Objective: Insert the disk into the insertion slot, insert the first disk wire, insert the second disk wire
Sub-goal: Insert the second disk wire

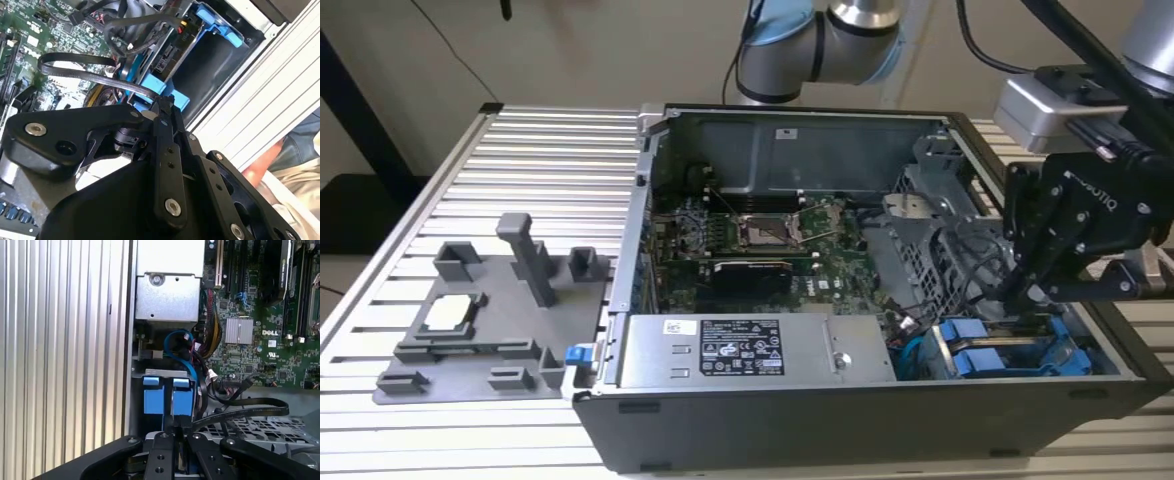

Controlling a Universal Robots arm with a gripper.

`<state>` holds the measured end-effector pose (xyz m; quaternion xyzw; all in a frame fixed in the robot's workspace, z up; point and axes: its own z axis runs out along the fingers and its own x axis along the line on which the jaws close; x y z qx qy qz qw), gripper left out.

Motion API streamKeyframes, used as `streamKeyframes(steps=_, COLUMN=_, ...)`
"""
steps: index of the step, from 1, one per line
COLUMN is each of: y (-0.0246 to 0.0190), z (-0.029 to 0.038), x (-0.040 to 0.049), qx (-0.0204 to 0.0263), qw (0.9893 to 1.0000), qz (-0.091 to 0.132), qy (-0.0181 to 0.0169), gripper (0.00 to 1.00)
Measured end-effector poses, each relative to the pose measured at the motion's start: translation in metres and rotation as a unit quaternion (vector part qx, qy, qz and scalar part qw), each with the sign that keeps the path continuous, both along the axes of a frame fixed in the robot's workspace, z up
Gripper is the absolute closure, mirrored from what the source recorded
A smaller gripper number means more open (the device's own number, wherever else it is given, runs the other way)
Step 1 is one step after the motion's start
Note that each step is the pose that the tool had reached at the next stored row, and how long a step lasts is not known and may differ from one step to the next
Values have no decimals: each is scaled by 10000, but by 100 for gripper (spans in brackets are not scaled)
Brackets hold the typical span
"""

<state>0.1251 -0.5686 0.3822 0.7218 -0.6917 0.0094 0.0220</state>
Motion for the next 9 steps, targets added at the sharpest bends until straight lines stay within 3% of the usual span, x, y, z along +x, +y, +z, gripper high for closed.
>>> streamKeyframes(steps=5, y=-55, z=-13, x=147, qx=-1, qw=10000, qz=2, qy=62, gripper=84)
streamKeyframes(steps=9, y=-60, z=-14, x=161, qx=0, qw=10000, qz=1, qy=66, gripper=84)
